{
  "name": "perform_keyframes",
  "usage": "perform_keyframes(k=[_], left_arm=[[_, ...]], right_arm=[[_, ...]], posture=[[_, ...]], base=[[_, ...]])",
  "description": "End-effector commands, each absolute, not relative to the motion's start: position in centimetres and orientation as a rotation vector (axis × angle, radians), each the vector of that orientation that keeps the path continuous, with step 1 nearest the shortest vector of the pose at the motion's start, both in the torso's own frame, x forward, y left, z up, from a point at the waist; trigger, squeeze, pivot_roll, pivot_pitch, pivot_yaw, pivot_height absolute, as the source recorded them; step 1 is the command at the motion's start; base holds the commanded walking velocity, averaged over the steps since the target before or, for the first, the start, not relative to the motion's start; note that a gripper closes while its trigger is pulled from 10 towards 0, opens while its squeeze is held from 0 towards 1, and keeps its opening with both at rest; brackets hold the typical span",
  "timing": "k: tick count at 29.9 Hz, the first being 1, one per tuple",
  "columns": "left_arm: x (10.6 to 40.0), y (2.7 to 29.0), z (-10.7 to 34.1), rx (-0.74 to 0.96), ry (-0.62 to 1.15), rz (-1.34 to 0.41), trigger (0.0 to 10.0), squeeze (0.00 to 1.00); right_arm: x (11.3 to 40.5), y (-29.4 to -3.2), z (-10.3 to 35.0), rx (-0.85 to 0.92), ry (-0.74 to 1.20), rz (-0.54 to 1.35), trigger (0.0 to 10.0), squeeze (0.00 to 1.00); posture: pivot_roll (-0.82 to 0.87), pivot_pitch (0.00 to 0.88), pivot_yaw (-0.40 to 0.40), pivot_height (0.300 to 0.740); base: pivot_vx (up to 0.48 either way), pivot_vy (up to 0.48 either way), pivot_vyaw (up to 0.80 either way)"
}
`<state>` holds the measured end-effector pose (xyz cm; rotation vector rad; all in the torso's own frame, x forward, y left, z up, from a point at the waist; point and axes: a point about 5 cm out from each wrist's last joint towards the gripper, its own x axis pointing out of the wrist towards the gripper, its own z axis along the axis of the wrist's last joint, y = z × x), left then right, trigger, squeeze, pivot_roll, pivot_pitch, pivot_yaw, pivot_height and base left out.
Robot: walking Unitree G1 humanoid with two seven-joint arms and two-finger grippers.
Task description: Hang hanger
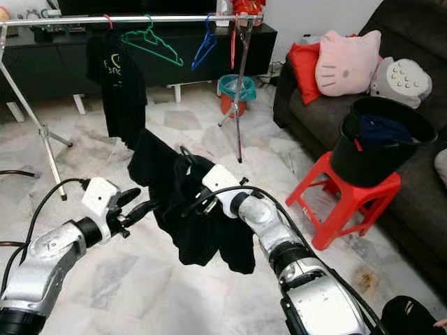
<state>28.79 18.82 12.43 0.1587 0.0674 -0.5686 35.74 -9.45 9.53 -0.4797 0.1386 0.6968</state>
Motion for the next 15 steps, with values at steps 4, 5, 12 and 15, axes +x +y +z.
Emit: perform_keyframes(k=[4, 5, 12, 15], left_arm=[[29.8, 20.9, 14.2, 0.17, -0.061, -0.356, 10.0, 1.0], [29.9, 21.3, 14.3, 0.167, -0.076, -0.321, 10.0, 0.56], [29.7, 21.7, 14.6, 0.195, -0.102, -0.322, 10.0, 0.0], [29.7, 21.7, 14.7, 0.213, -0.104, -0.339, 10.0, 0.0]], right_arm=[[36.7, -12.2, 11.0, -0.5, 0.098, 0.597, 10.0, 0.0], [36.8, -12.6, 11.1, -0.496, 0.098, 0.59, 10.0, 0.0], [36.1, -14.3, 11.7, -0.416, 0.063, 0.738, 10.0, 0.0], [35.9, -15.0, 11.8, -0.394, 0.064, 0.769, 10.0, 0.0]], posture=[[0.02, 0.0, -0.056, 0.74], [0.02, 0.0, -0.057, 0.74], [0.01, 0.0, -0.058, 0.74], [0.01, 0.0, -0.062, 0.74]], base=[[0.0, 0.0, 0.0], [0.0, 0.0, 0.0], [0.0, 0.0, 0.0], [0.0, 0.0, 0.0]])
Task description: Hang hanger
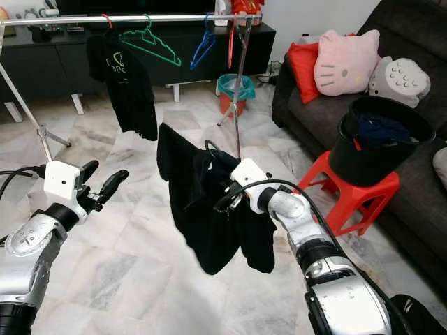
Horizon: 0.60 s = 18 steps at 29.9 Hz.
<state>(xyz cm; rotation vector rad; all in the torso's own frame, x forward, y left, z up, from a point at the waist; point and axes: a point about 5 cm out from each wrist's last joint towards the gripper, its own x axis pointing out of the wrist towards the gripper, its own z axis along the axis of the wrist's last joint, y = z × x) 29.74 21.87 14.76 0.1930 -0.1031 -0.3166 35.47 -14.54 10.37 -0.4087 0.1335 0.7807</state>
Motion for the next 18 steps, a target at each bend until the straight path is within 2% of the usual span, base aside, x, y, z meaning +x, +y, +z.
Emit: perform_keyframes(k=[1, 5, 7, 8, 9, 14, 15, 18], left_arm=[[29.7, 21.6, 14.8, 0.233, -0.107, -0.356, 10.0, 0.0], [29.4, 21.4, 15.4, 0.241, -0.121, -0.425, 10.0, 0.0], [29.3, 21.3, 15.5, 0.234, -0.12, -0.439, 10.0, 0.0], [28.7, 20.8, 15.8, 0.23, -0.112, -0.538, 10.0, 0.0], [28.7, 20.8, 15.8, 0.23, -0.112, -0.538, 10.0, 0.0], [27.1, 18.9, 16.0, 0.199, -0.05, -0.798, 10.0, 0.0], [27.1, 18.9, 16.0, 0.199, -0.05, -0.798, 10.0, 0.0], [26.0, 17.2, 16.2, 0.166, -0.022, -0.963, 10.0, 0.0]], right_arm=[[35.5, -15.2, 11.8, -0.403, 0.064, 0.83, 10.0, 0.0], [34.5, -15.8, 11.6, -0.396, 0.084, 0.993, 10.0, 0.0], [34.4, -15.9, 11.6, -0.396, 0.089, 1.001, 10.0, 0.0], [34.2, -16.7, 11.4, -0.407, 0.123, 1.035, 10.0, 0.0], [34.2, -16.7, 11.4, -0.407, 0.123, 1.035, 10.0, 0.0], [33.6, -17.8, 11.5, -0.385, 0.168, 1.141, 10.0, 0.0], [33.6, -17.8, 11.5, -0.385, 0.168, 1.141, 10.0, 0.0], [33.2, -18.1, 11.8, -0.362, 0.183, 1.233, 10.0, 0.0]], posture=[[0.01, 0.0, -0.063, 0.74], [0.01, 0.0, -0.07, 0.74], [0.01, 0.0, -0.071, 0.74], [0.02, 0.0, -0.08, 0.74], [0.02, 0.0, -0.08, 0.74], [0.03, 0.0, -0.105, 0.74], [0.03, 0.0, -0.105, 0.74], [0.03, 0.0, -0.116, 0.74]], base=[[0.0, 0.0, 0.0], [0.0, 0.0, 0.0], [0.0, 0.0, 0.0], [0.0, 0.0, 0.0], [0.0, 0.0, 0.0], [0.0, 0.0, 0.0], [0.0, 0.0, 0.0], [0.0, 0.0, 0.0]])
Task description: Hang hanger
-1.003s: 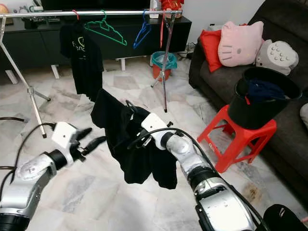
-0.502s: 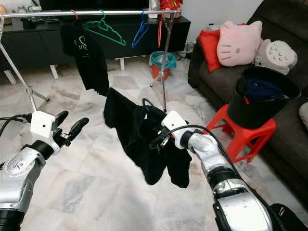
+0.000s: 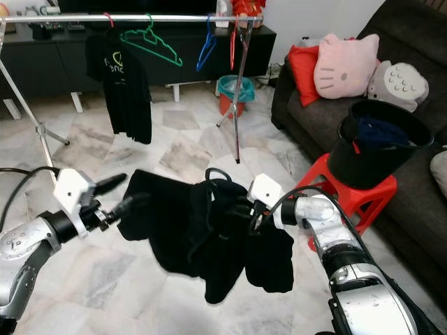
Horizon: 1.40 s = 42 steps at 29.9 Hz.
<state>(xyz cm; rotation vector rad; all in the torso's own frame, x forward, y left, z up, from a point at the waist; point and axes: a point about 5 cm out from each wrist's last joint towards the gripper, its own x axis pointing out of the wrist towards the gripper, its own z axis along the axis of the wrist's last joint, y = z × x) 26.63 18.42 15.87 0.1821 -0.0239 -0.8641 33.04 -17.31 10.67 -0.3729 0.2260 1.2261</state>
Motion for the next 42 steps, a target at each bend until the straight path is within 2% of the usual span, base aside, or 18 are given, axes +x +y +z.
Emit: perform_keyframes(k=[1, 4, 15, 19, 29, 34, 42], left_arm=[[25.7, 16.8, 16.2, 0.159, -0.013, -1.006, 10.0, 0.0], [25.3, 15.3, 16.0, 0.159, 0.018, -1.124, 10.0, 0.0], [25.8, 13.5, 16.3, 0.168, -0.009, -1.166, 10.0, 0.0], [26.3, 12.7, 17.2, 0.165, -0.044, -1.186, 10.0, 0.0], [26.4, 12.3, 16.7, 0.23, 0.016, -1.268, 10.0, 0.0], [26.0, 13.4, 15.9, 0.281, 0.107, -1.323, 10.0, 0.0], [26.1, 13.5, 15.3, 0.337, 0.154, -1.346, 10.0, 0.0]], right_arm=[[33.1, -18.2, 11.8, -0.359, 0.186, 1.251, 10.0, 0.0], [33.0, -18.4, 12.3, -0.34, 0.186, 1.297, 10.0, 0.0], [32.5, -18.3, 12.4, -0.316, 0.18, 1.392, 10.0, 0.0], [31.9, -17.2, 12.0, -0.277, 0.172, 1.473, 10.0, 0.0], [31.6, -16.8, 12.2, -0.284, 0.168, 1.549, 10.0, 0.0], [31.3, -17.0, 12.2, -0.305, 0.179, 1.58, 10.0, 0.0], [31.2, -16.5, 12.6, -0.313, 0.16, 1.607, 10.0, 0.0]], posture=[[0.03, 0.0, -0.116, 0.74], [0.04, 0.0, -0.125, 0.74], [0.05, 0.0, -0.126, 0.74], [0.05, 0.0, -0.121, 0.74], [0.05, 0.0, -0.105, 0.74], [0.05, 0.0, -0.096, 0.74], [0.04, 0.0, -0.091, 0.74]], base=[[0.0, 0.0, 0.0], [0.0, 0.0, 0.0], [0.0, 0.0, 0.0], [0.0, 0.0, 0.0], [0.0, 0.0, 0.0], [0.0, 0.0, 0.0], [0.0, 0.0, 0.0]])
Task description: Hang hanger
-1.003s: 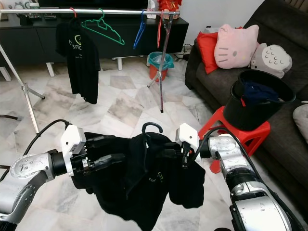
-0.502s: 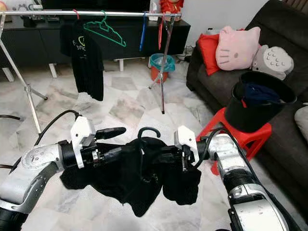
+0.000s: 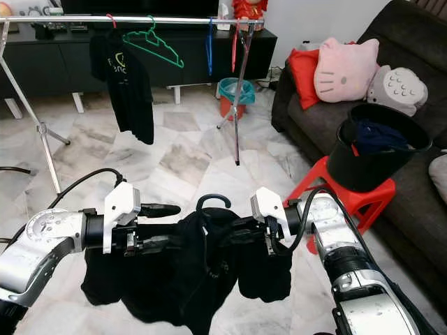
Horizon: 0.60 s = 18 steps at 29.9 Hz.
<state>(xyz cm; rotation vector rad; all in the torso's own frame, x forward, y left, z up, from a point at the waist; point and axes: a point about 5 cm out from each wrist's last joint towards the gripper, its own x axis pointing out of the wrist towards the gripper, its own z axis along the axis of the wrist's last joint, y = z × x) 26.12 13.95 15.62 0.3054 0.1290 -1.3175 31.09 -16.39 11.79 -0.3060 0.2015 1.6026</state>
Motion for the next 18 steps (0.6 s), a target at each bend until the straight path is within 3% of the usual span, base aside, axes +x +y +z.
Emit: perform_keyframes(k=[1, 9, 10, 11, 12, 14, 15, 18], left_arm=[[26.1, 13.5, 15.3, 0.337, 0.154, -1.346, 10.0, 0.0], [25.9, 12.5, 14.3, 0.355, 0.194, -1.403, 10.0, 0.0], [25.9, 12.5, 14.3, 0.356, 0.194, -1.404, 9.3, 0.0], [25.9, 12.4, 14.3, 0.352, 0.193, -1.406, 7.4, 0.0], [25.9, 12.2, 14.3, 0.345, 0.189, -1.408, 4.7, 0.0], [25.9, 12.0, 14.3, 0.337, 0.183, -1.411, 4.1, 0.0], [25.9, 11.9, 14.4, 0.333, 0.176, -1.412, 3.0, 0.0], [25.9, 11.7, 14.6, 0.311, 0.162, -1.417, 3.3, 0.0]], right_arm=[[31.2, -16.5, 12.6, -0.313, 0.16, 1.607, 10.0, 0.0], [31.2, -15.5, 12.7, -0.315, 0.144, 1.642, 10.0, 0.0], [31.2, -15.5, 12.7, -0.315, 0.143, 1.644, 10.0, 0.0], [31.1, -15.4, 12.7, -0.314, 0.142, 1.646, 10.0, 0.0], [31.1, -15.2, 12.7, -0.313, 0.141, 1.653, 10.0, 0.0], [31.0, -15.0, 12.6, -0.312, 0.141, 1.657, 10.0, 0.0], [31.0, -14.9, 12.5, -0.311, 0.142, 1.659, 10.0, 0.0], [30.8, -14.7, 12.3, -0.312, 0.148, 1.668, 10.0, 0.0]], posture=[[0.04, 0.0, -0.091, 0.74], [0.05, 0.0, -0.093, 0.74], [0.06, 0.0, -0.093, 0.74], [0.05, 0.0, -0.093, 0.74], [0.05, 0.0, -0.093, 0.74], [0.05, 0.0, -0.093, 0.74], [0.05, 0.0, -0.094, 0.74], [0.05, 0.0, -0.095, 0.74]], base=[[0.0, 0.0, 0.0], [0.0, 0.0, 0.0], [0.0, 0.0, 0.0], [0.0, 0.0, 0.0], [0.0, 0.0, 0.0], [0.0, 0.0, 0.0], [0.0, 0.0, 0.0], [0.0, 0.0, 0.0]])
